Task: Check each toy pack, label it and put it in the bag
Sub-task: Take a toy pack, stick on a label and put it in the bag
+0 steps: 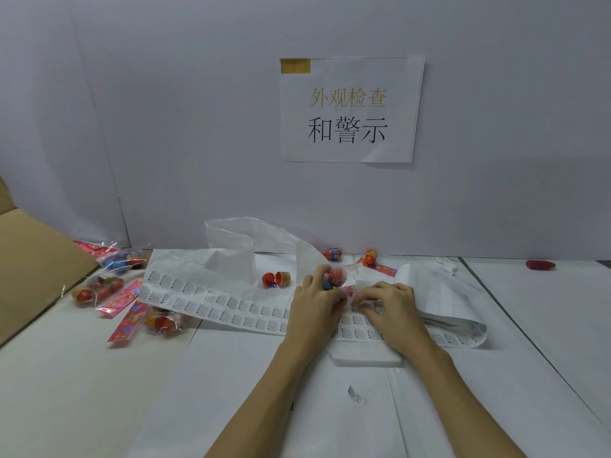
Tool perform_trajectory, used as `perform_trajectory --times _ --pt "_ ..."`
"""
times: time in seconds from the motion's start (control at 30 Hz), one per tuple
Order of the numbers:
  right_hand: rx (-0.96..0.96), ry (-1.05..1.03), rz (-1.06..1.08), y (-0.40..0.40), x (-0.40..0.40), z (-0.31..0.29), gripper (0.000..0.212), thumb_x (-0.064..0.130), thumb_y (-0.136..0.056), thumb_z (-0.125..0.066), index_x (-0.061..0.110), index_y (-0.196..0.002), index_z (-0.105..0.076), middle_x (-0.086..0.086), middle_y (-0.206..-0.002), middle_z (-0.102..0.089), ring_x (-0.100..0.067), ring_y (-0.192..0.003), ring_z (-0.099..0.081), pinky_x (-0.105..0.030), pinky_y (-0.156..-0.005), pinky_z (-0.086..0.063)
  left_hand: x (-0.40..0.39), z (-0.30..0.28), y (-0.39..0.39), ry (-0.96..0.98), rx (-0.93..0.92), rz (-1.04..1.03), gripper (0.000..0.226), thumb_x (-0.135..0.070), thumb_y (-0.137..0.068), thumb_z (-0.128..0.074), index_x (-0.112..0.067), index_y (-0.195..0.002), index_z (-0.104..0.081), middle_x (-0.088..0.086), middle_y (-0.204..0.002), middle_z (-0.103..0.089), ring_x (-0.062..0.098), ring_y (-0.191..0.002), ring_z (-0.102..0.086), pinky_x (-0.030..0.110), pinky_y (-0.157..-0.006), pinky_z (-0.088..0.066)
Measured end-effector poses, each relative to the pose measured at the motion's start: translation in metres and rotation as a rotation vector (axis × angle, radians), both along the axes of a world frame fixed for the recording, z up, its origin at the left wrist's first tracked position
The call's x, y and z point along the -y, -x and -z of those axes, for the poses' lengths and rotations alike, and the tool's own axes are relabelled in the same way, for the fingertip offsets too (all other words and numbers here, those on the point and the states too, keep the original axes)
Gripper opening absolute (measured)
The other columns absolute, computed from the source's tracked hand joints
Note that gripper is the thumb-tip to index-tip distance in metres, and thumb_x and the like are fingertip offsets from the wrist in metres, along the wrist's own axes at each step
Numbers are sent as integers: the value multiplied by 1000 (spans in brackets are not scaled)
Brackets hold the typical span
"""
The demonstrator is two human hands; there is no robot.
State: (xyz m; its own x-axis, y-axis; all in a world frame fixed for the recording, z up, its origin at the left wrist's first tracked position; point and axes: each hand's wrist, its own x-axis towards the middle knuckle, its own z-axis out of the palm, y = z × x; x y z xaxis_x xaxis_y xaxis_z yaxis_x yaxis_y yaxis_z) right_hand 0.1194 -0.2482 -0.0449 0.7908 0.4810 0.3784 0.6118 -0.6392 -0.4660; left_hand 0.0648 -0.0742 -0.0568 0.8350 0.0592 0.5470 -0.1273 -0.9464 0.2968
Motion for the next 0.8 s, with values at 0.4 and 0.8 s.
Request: perform_trajectory --times 0.4,0.8 --pt "-68 -343 21 7 -1 -13 12 9 -89 -79 20 -89 -76 10 -98 -74 -4 -96 -68 -28 -91 -51 -3 -2 0 229 136 28 18 -29 -97 -73 -19 -110 -80 1 -139 -51 23 -105 -63 38 -88 -56" --pt "-636 -1285 -79 31 -8 -39 29 7 -94 -72 15 -121 -71 -12 -101 -76 -19 -87 -75 -26 -78 -61 -3 -33 17 1265 130 293 28 -11 -95 -74 -32 -112 -82 -4 -117 -65 25 -96 -75 34 -77 -64"
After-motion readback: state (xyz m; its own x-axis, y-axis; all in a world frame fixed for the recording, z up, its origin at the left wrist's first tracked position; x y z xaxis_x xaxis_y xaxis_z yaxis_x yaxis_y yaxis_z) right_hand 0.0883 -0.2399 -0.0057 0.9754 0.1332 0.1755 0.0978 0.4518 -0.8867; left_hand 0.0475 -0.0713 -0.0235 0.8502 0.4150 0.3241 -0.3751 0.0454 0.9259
